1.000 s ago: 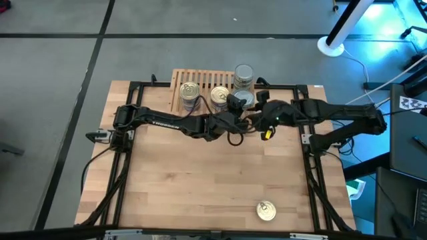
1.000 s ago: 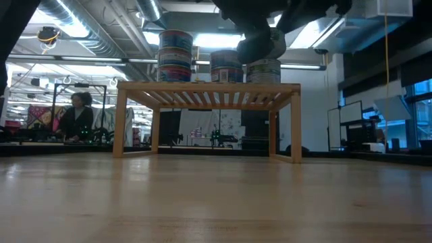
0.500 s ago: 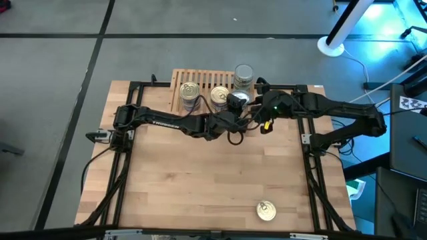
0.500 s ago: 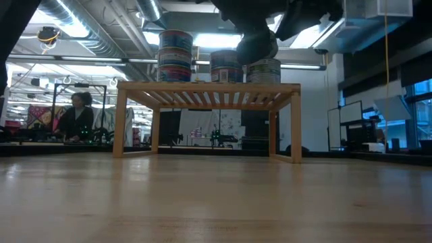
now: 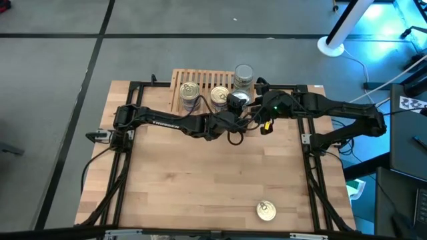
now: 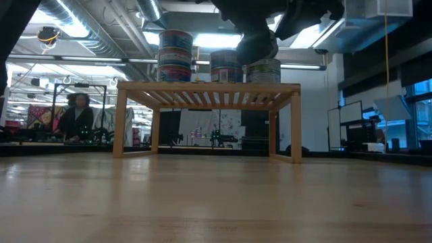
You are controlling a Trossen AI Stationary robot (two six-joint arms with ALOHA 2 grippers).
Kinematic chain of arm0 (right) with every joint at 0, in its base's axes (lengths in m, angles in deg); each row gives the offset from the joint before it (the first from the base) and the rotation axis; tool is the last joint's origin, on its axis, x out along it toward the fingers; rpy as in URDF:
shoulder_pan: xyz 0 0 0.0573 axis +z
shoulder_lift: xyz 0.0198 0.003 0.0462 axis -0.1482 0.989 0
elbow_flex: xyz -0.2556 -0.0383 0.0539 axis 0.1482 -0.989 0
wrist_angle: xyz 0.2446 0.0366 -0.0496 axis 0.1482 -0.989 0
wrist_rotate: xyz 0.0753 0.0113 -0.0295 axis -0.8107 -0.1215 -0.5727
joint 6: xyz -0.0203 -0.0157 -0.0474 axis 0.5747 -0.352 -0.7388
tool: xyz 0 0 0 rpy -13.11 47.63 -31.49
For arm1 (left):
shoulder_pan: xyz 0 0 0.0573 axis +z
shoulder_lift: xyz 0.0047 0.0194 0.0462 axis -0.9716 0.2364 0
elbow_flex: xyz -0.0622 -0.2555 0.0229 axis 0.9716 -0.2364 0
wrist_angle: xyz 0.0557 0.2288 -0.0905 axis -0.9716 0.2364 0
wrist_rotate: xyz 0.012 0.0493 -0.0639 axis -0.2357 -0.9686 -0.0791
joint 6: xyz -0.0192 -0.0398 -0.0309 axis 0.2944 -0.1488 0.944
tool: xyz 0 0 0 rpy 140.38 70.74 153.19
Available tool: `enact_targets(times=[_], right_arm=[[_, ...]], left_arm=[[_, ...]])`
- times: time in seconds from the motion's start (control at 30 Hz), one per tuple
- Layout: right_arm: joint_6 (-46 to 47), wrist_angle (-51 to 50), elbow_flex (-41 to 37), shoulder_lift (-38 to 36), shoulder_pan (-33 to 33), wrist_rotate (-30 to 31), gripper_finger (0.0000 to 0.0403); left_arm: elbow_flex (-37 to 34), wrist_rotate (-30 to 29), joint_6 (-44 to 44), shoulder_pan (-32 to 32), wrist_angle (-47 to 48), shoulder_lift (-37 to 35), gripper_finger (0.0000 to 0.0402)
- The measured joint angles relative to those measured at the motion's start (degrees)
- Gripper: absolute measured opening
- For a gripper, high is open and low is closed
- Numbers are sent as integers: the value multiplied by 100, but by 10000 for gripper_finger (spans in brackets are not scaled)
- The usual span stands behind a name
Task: Stack canned seafood by type on shelf
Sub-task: Stack the green tuna can on top of the green tuna can on the shelf
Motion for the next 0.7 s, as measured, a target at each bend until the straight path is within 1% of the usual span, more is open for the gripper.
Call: enact_targets(times=[0.37, 0.47, 0.57, 0.7], right_arm=[[8, 0, 0, 0, 2, 0, 136], [10, -15, 0, 0, 2, -3, 136], [11, -54, 0, -2, 4, -2, 136], [11, -50, 0, -2, 2, 0, 136]], left_arm=[[0, 19, -2, 0, 2, 0, 153], [0, 178, -2, 9, 10, 0, 153], [0, 510, 8, 55, 15, 0, 153], [0, 600, 392, 106, 62, 0, 153]])
